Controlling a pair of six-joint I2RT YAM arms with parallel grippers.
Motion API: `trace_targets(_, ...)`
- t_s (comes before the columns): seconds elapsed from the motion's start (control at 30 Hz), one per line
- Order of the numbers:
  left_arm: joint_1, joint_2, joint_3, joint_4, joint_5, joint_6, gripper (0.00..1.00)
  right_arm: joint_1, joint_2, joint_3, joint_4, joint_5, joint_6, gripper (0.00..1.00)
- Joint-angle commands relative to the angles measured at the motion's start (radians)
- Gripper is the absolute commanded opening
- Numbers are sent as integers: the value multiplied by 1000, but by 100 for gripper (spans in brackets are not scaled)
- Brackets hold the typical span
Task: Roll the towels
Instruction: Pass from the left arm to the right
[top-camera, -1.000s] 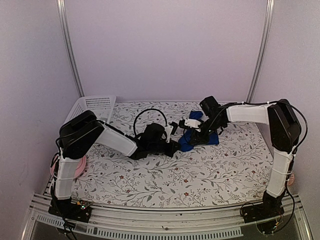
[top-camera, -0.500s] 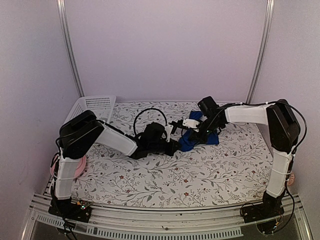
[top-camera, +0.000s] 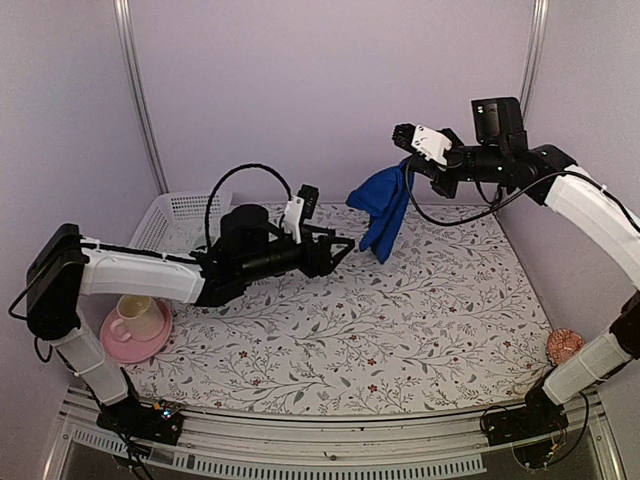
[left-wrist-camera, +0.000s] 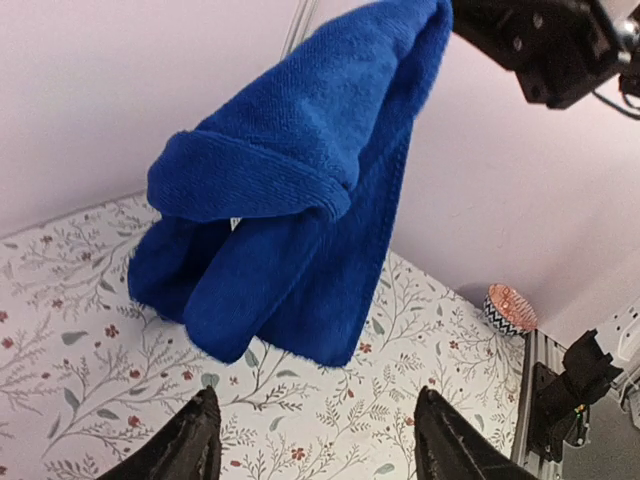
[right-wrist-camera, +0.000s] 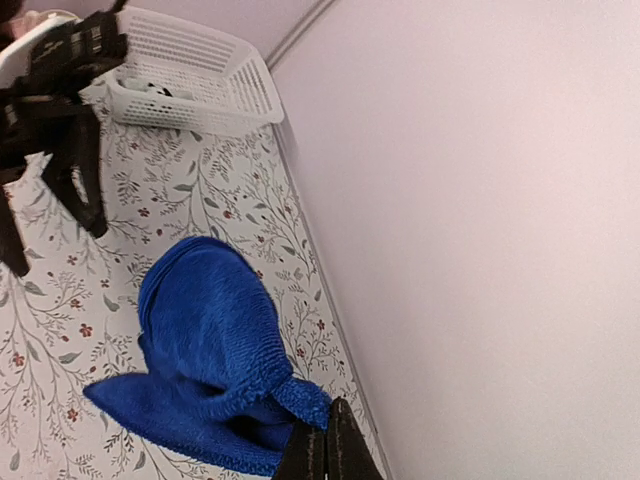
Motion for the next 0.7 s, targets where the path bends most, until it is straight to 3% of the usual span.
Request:
trace_targets(0.0, -20, -107, -73, 41, -38, 95, 68, 0, -82, -62, -151, -302, -89, 3)
trace_targets(0.03, -21, -124, -84, 45, -45, 103, 69, 19, -88, -91, -107, -231, -114, 3)
trace_targets(0.1, -21, -142, -89, 44, -56, 111, 70, 71, -33, -126, -15, 205, -100, 2)
trace_targets(0.13, -22, -143, -83, 34, -57, 113, 70, 60, 15, -99, -44, 256, -97, 2)
trace_targets(0.17, -22, -139, -72, 23, -56, 116, 70, 35, 62, -13, -139, 185, -78, 2)
trace_targets(0.27, -29, -128, -44, 5, -53, 121, 70, -41, 89, 106, -323, -289, 3, 2)
trace_targets(0.3, -31, -125, -35, 0, -55, 120, 70, -41, 76, 95, -311, -326, 15, 2)
trace_targets(0.4, -42, -98, 23, -44, -73, 107, 71, -6, 125, 93, -288, -179, 66, 2)
trace_targets(0.57, -54, 2, 170, -145, -103, 108, 79, -27, 165, 98, -396, -427, 32, 3)
trace_targets(0.67, -53, 56, 238, -174, -82, 118, 79, -22, 175, 69, -424, -476, -18, 3)
